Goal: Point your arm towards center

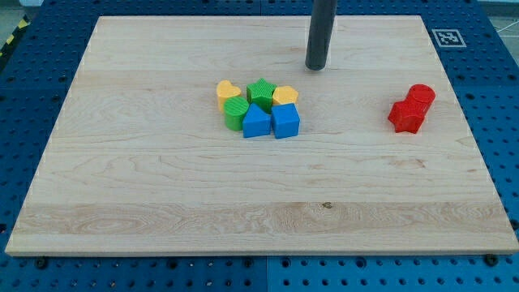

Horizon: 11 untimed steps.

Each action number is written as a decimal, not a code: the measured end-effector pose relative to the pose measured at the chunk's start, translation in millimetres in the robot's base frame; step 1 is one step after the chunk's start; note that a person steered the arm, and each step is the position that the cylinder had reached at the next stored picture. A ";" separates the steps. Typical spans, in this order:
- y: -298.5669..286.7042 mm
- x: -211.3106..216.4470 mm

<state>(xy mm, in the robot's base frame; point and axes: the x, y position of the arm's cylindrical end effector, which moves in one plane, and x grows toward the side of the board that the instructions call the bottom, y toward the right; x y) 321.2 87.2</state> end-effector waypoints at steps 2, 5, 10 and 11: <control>0.3 -0.2; 0.3 -0.7; -23.7 13.5; -22.2 33.6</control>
